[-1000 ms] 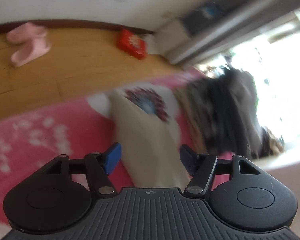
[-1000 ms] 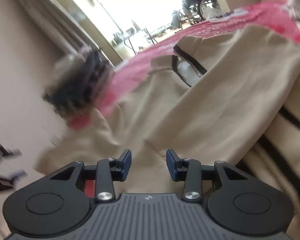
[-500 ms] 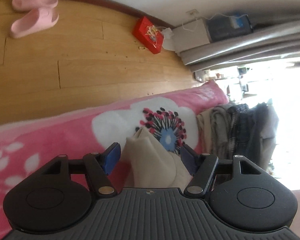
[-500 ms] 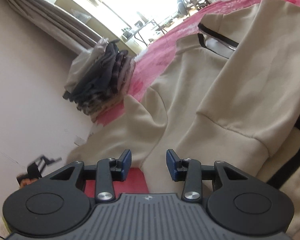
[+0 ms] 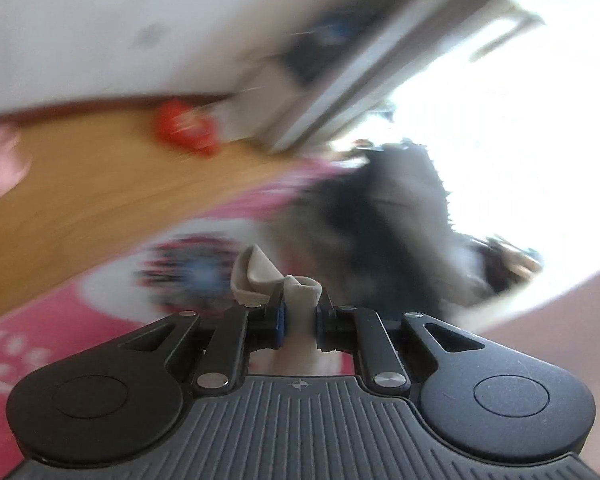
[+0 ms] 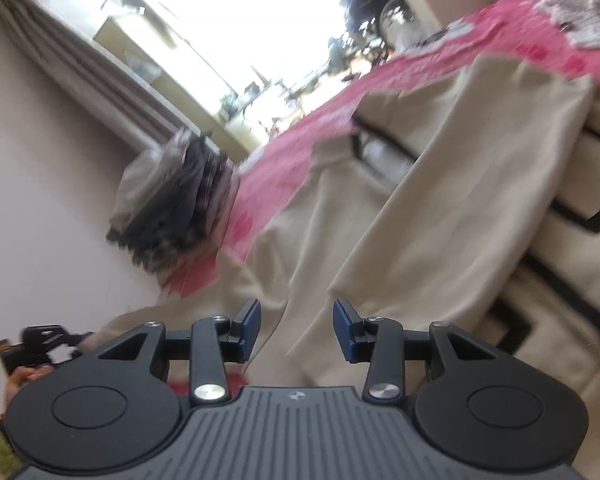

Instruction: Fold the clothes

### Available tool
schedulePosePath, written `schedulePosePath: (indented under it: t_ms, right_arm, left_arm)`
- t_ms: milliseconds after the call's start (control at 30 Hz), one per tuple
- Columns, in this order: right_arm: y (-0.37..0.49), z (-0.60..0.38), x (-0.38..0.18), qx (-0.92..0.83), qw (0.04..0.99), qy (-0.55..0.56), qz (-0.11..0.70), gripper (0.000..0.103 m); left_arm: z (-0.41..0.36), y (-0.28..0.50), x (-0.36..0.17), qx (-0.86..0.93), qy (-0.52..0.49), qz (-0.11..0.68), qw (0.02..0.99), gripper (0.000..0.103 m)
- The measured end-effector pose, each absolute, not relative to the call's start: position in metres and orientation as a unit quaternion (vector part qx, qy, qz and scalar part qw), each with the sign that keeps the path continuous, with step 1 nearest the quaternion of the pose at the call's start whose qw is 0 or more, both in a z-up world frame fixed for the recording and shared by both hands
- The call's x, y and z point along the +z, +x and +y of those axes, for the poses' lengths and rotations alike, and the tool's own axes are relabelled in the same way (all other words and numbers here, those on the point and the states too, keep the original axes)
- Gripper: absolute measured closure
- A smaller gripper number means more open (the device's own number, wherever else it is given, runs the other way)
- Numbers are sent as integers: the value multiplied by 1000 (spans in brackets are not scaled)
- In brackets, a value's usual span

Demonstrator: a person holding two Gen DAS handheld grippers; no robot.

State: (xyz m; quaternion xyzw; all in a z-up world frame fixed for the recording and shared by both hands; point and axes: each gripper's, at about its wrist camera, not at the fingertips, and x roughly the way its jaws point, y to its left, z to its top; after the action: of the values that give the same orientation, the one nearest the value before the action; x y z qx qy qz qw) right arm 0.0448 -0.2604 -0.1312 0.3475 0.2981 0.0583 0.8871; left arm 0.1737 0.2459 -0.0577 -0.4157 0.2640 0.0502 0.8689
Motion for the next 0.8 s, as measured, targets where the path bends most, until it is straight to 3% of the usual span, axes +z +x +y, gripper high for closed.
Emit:
schedulePosePath:
  t_ms: [200,333,367,400,467,600,800]
  right_arm:
    - [9,-322,-136,-5,878,420,231,60]
    - [-21,-373,-145,-54,849,497,174,60]
    - [-29,-386,-149,-61,837,520,158,59]
    - [-36,-397,-155,-76,825,541,145,55]
    - [-47,-416,-168,-107,797,582,123,50]
    - [-57,-438,-191,-135,747,643,101,50]
    - [-45,-439,-197,-116,743,650,111,49]
  left_arm:
    - [70,165,44,-138,-351,204,904,92]
    - [-76,150,60,-257,-324,216,884,88]
    - [-108,144,52,-287,-309,236,876,76]
    - [-139,138,43,-315,-294,255,866,55]
    - [-188,119,13,-340,-255,297,855,44]
    - [-195,95,-42,-346,-216,351,843,44]
    - [-101,101,-82,-287,-139,364,875,44]
